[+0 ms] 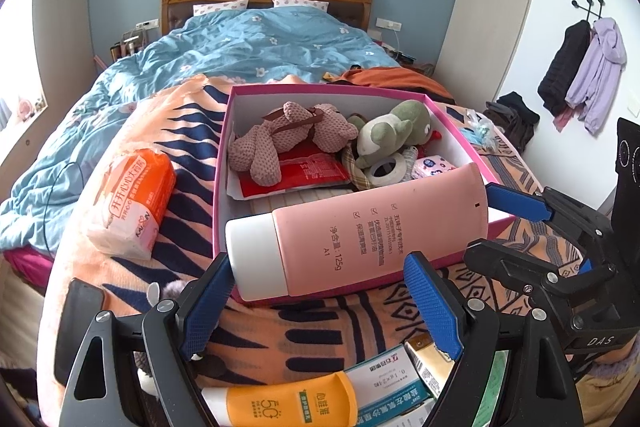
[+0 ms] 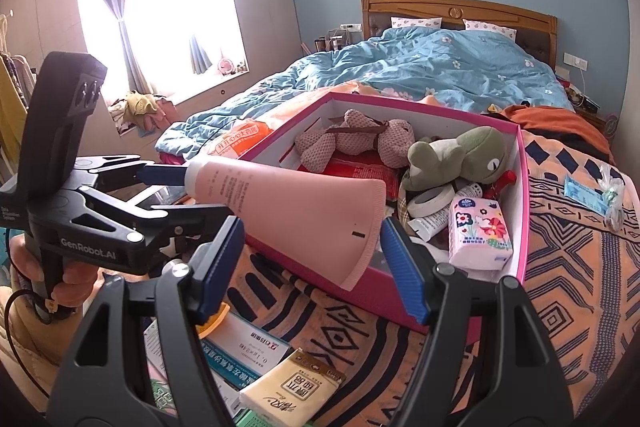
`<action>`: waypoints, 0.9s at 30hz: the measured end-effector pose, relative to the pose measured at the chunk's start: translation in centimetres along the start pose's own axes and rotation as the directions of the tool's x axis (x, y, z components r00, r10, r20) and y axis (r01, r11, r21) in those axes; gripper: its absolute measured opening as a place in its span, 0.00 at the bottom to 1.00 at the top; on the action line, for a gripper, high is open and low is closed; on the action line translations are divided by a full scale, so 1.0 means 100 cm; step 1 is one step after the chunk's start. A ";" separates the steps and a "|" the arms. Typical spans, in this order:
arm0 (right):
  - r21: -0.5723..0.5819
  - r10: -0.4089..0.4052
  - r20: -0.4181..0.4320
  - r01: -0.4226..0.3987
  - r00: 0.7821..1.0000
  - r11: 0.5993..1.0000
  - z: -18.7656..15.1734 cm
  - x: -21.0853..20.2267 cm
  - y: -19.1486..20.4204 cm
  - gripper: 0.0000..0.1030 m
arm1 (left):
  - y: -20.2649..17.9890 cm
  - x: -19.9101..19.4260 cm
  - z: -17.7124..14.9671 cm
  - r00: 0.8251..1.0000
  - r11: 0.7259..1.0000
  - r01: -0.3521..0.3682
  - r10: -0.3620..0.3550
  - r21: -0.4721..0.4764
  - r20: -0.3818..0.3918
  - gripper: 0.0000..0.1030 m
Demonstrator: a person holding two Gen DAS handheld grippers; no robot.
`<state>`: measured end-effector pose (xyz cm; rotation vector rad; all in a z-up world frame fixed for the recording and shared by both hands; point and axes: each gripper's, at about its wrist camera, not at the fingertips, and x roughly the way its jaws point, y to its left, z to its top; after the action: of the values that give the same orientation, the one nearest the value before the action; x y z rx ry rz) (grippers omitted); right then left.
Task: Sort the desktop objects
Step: 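Lower the pink tube with the right gripper into the pink box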
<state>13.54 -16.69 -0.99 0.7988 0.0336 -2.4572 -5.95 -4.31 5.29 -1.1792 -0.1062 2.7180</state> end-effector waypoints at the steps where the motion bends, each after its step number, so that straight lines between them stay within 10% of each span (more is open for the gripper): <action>1: -0.001 -0.001 0.000 0.001 1.000 1.000 0.001 0.001 -0.001 0.70 | 0.000 0.001 0.001 1.000 1.000 -0.002 0.002 0.000 0.000 0.84; 27: 0.007 -0.005 -0.007 0.005 1.000 1.000 0.015 0.017 -0.014 0.70 | 0.006 0.018 0.020 1.000 1.000 -0.026 0.026 -0.009 -0.008 0.84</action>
<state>10.93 -16.63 -0.88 0.8115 0.0300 -2.4604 -8.73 -4.55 5.29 -1.2025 -0.1034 2.7373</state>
